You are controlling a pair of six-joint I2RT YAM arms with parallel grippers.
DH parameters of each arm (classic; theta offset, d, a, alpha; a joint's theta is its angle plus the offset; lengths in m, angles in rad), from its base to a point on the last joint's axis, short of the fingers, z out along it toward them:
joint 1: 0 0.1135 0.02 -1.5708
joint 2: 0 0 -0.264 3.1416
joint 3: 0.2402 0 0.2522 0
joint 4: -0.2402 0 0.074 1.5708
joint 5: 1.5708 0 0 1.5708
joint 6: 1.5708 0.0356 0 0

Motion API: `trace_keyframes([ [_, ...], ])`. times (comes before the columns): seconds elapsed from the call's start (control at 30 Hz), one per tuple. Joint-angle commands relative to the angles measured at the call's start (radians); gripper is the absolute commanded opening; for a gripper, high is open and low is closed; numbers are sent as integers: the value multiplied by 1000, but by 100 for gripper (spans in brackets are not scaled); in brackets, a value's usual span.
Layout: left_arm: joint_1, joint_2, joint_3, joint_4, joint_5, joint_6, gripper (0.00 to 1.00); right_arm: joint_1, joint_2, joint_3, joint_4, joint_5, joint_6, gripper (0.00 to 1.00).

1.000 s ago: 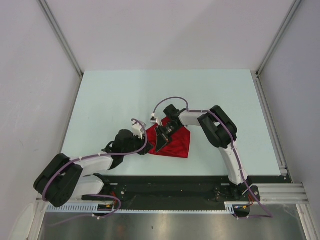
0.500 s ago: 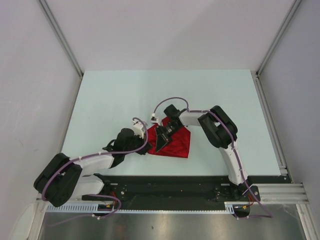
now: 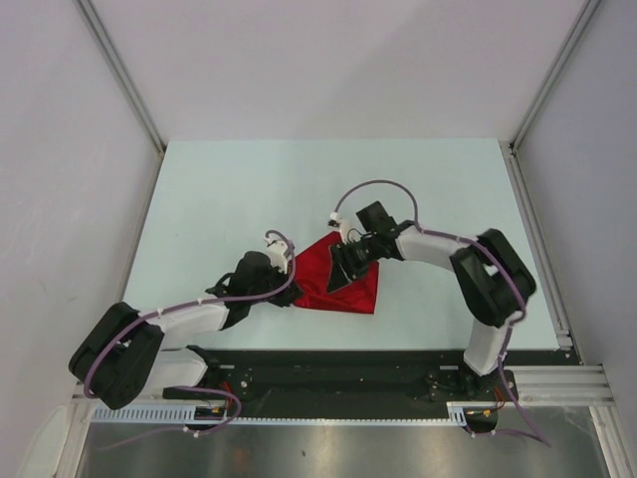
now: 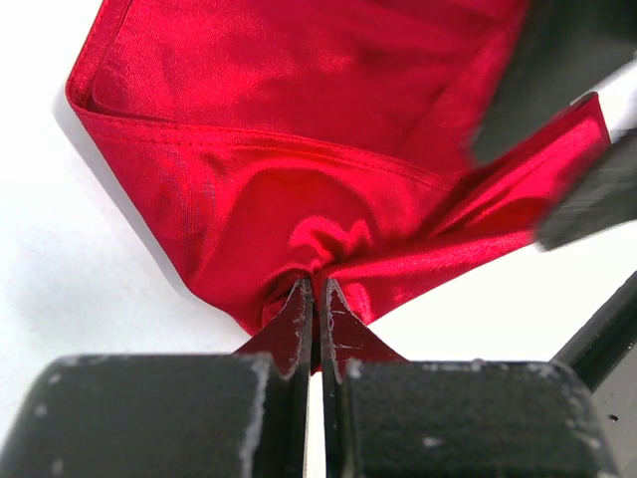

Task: Fold the napkin, place the utensils inside, and roll it up
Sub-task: Roll the napkin with the utensil

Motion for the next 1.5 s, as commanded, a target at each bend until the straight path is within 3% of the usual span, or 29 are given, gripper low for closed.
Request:
trace_keyframes([
  [0.0, 5, 25, 33, -68, 15, -16, 0, 32, -227, -181, 182, 231, 15, 61],
  [0.13, 13, 32, 44, -74, 25, -21, 0, 116, -443, -298, 216, 484, -28, 70],
  [0.33, 19, 45, 55, -80, 36, -21, 0, 257, -492, -326, 150, 734, -109, 73],
  [0.67, 28, 48, 59, -86, 44, -22, 0, 308, -351, -272, 69, 763, -158, 73],
  [0.9, 33, 48, 61, -88, 47, -22, 0, 323, -323, -254, -6, 874, -91, 72],
  [1.13, 39, 46, 67, -94, 47, -25, 0, 323, -294, -229, -111, 889, -28, 69],
  [1.33, 44, 46, 68, -99, 42, -27, 0, 314, -269, -226, -155, 856, -5, 61],
  [1.47, 50, 42, 71, -103, 42, -27, 0, 308, -248, -193, -196, 819, -2, 47],
])
